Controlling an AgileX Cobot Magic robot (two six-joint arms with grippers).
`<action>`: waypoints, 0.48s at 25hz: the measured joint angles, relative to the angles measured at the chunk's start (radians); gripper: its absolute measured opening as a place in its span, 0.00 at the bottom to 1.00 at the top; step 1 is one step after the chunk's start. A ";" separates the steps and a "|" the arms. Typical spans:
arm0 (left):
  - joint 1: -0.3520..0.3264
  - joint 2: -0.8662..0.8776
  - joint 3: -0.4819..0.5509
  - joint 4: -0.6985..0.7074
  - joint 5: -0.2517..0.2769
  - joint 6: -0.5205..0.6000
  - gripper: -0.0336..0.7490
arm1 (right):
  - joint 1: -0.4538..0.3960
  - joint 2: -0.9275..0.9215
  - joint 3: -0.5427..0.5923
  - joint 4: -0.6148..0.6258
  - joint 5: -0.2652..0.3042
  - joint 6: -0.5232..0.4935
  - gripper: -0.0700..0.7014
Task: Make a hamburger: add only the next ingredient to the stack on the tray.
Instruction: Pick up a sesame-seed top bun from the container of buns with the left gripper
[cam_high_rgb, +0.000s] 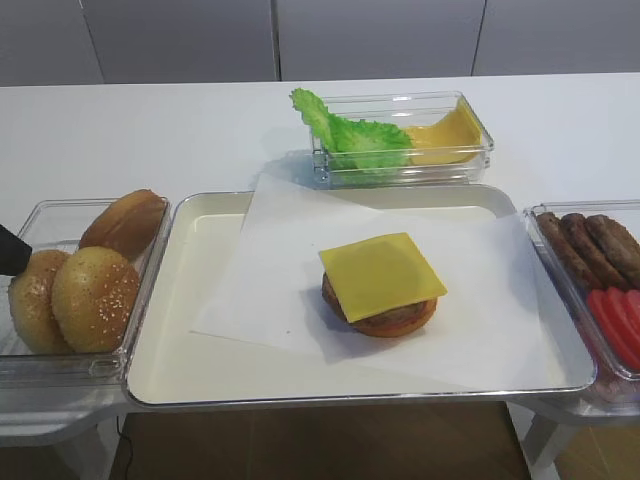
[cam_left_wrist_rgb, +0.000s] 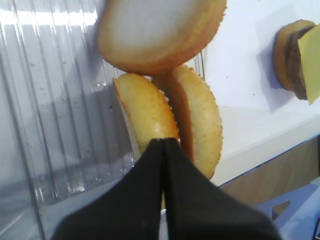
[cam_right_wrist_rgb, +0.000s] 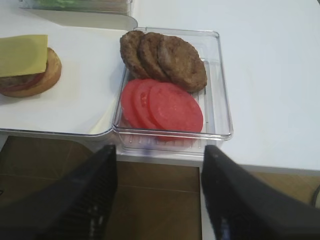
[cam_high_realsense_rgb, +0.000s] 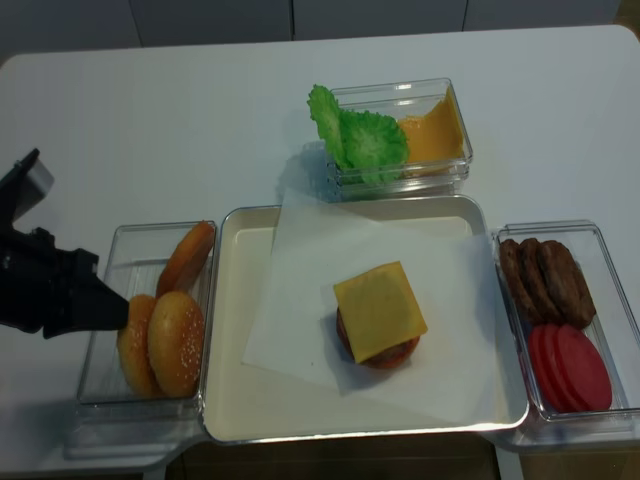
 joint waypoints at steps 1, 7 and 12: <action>0.000 0.000 0.000 0.000 0.000 0.000 0.01 | 0.000 0.000 0.000 0.000 0.000 0.000 0.65; 0.000 0.000 0.000 -0.020 0.000 0.008 0.08 | 0.000 0.000 0.000 0.000 0.000 0.000 0.65; 0.000 0.000 0.000 -0.065 0.002 0.044 0.10 | 0.000 0.000 0.000 0.000 0.000 0.000 0.65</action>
